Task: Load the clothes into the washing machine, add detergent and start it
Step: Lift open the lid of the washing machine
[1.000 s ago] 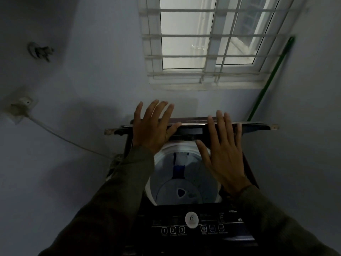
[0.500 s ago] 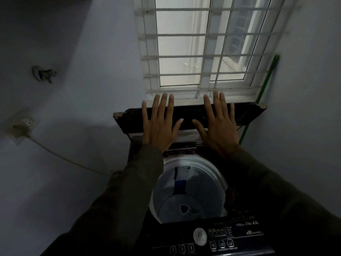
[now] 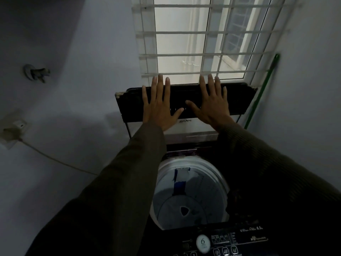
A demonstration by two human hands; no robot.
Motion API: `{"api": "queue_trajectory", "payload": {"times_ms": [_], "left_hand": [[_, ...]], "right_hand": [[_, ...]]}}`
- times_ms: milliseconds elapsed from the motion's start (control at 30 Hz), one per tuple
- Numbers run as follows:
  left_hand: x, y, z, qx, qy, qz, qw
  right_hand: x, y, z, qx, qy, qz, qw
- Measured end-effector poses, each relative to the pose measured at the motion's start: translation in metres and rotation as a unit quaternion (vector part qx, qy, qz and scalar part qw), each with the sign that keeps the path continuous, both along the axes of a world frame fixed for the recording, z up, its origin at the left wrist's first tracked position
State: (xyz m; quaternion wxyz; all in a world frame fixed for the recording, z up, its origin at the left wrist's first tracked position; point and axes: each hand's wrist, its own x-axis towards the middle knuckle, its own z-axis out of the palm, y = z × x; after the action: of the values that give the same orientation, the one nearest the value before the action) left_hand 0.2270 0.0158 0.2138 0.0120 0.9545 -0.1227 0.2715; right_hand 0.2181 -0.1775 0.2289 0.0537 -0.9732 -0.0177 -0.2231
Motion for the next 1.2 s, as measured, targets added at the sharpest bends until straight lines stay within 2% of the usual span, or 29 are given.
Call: {"api": "queue_trajectory", "payload": {"times_ms": [567,1000,1200], "left_hand": [[0.099,-0.012,0.014,-0.036,0.098,0.044,0.994],[0.150,-0.011,-0.002,-0.031,0.130,0.053,0.990],[0.151,-0.010,-0.007,-0.027,0.118,0.047,0.991]], "right_hand": [[0.107,-0.016,-0.003,-0.012,0.037,0.063,0.997],[0.160,-0.019,-0.017,-0.002,0.064,0.079,0.995],[0.163,-0.020,-0.027,-0.012,0.038,0.087,0.995]]}}
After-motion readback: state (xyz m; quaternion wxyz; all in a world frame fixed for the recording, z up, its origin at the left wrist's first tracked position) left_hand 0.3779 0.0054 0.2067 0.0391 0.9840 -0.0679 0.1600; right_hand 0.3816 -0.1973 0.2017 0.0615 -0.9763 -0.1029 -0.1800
